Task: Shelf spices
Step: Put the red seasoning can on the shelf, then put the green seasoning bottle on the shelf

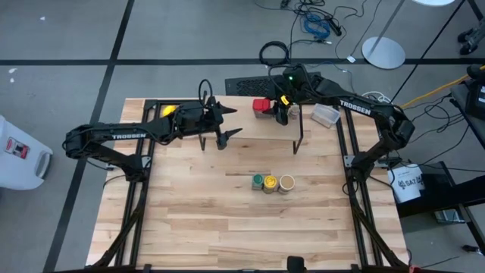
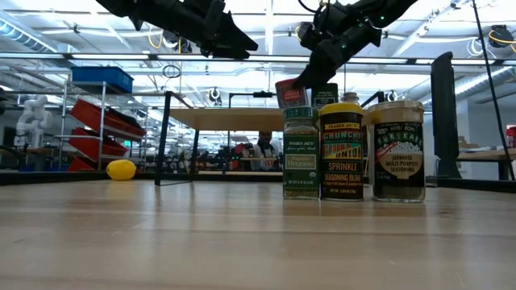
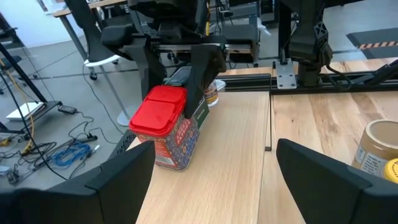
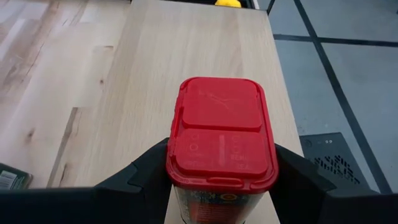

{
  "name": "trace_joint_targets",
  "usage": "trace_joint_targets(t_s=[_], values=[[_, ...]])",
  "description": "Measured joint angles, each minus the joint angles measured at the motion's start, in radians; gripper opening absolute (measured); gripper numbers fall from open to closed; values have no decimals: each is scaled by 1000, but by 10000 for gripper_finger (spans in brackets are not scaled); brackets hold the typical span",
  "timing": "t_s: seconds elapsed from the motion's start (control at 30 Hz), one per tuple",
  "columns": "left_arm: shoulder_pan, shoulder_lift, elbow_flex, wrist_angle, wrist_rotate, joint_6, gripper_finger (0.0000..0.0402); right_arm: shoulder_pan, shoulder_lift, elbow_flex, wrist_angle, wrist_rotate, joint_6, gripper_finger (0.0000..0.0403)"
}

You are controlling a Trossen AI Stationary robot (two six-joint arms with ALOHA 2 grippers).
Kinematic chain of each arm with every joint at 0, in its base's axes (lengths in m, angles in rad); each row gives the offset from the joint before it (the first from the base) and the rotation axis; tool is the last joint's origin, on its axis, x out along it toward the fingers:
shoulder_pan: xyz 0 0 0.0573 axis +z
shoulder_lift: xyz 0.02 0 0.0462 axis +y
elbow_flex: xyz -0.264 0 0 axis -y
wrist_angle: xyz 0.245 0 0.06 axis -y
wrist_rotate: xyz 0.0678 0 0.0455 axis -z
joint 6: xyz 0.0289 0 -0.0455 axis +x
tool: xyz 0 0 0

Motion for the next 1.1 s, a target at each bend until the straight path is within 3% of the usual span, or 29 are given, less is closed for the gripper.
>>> trace_joint_targets(t_s=[0.37, 0.63, 1.1], values=[[0, 0, 0, 0, 20, -2, 345, -1, 0, 1, -19, 0, 23, 209], [0, 0, 0, 0, 20, -3, 345, -1, 0, 1, -13, 0, 26, 244], [0, 0, 0, -4, 20, -5, 345, -6, -48, 2, -31, -1, 25, 242]])
